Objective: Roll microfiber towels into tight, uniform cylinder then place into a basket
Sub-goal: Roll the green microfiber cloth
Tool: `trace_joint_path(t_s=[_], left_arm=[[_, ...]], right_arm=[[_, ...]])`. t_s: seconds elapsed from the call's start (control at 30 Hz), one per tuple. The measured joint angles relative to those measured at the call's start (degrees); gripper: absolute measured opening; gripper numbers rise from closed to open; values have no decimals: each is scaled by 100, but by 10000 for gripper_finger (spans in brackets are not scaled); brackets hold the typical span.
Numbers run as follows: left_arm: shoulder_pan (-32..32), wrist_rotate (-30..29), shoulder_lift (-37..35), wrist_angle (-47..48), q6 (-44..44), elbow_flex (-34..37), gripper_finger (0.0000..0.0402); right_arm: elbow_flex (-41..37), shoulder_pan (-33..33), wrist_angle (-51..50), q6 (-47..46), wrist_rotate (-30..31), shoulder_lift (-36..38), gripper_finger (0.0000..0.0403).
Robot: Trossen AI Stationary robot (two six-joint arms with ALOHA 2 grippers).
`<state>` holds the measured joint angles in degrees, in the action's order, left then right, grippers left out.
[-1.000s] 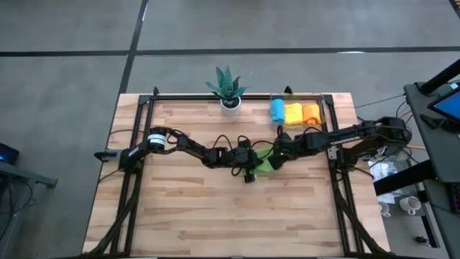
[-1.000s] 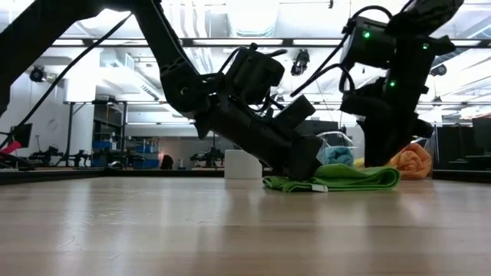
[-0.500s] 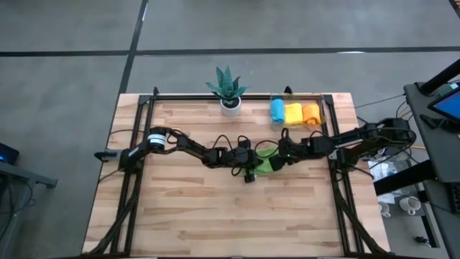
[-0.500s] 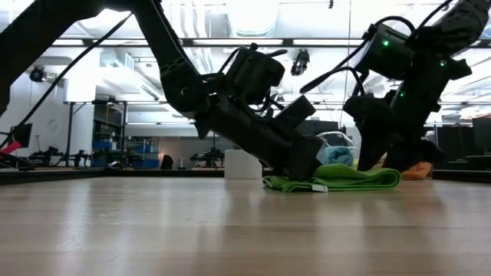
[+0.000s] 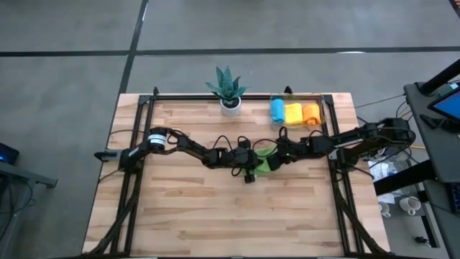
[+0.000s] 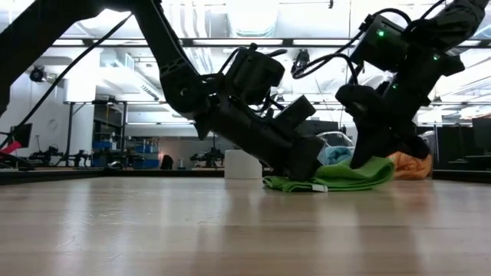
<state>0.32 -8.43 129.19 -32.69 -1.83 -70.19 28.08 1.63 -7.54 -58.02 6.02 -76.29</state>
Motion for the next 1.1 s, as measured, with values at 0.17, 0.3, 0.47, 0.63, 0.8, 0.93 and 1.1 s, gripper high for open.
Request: trace_joint_path(t_s=[0.17,0.3,0.47,0.63,0.8,0.93,1.1], left_arm=[[0,-50,30,-354,4,11,0],[-5,-65,33,-509,-2,11,0],[-7,-68,-91,-486,-179,8,0],[-8,-68,-118,-527,-166,-18,0],[-35,-68,27,-581,-148,-20,0],[-30,-210,93,-593,-6,-42,0],[4,-249,142,-638,15,-45,0]], right_arm=[[388,0,-616,294,22,0,14],[871,0,-1713,516,325,-2,13],[1229,0,-2512,710,515,-2,12],[1349,0,-2841,774,622,-2,12],[1363,0,-2840,770,624,-2,11],[1358,0,-2823,755,623,-2,11],[1442,0,-2795,671,619,-2,11]])
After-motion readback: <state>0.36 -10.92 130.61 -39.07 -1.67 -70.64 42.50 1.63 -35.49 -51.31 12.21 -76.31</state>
